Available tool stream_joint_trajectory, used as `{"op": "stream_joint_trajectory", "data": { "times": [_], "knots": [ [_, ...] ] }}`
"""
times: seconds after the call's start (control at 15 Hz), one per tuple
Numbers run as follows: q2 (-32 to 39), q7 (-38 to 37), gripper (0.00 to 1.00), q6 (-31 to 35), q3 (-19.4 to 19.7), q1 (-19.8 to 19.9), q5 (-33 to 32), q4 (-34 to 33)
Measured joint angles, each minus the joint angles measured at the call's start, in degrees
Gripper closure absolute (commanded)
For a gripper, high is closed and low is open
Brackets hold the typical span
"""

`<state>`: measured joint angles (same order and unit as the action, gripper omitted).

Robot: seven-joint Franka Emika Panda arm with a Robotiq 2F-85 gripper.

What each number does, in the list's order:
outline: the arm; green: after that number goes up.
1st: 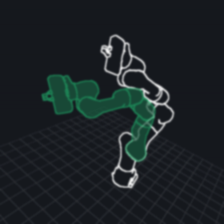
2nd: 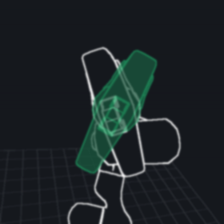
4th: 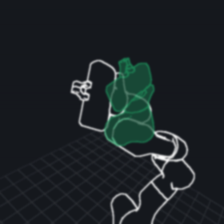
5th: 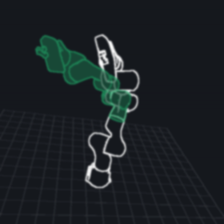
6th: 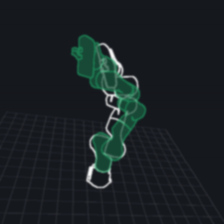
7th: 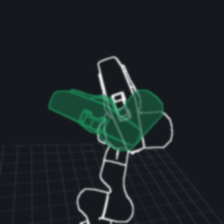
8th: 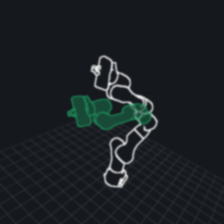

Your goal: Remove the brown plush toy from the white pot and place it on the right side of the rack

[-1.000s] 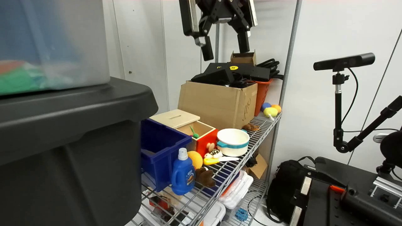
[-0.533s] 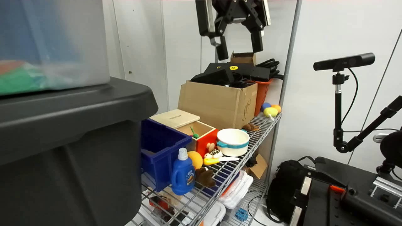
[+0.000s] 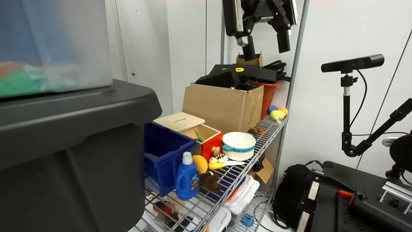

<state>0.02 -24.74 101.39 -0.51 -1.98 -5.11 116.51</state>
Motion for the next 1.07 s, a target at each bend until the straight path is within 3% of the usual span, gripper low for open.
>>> {"op": "stream_joint_trajectory", "data": {
  "times": [1.07],
  "knots": [
    [-5.6, 0.2, 0.00, 1.2, 0.6, 2.8, 0.0, 6.3]
  ]
}}
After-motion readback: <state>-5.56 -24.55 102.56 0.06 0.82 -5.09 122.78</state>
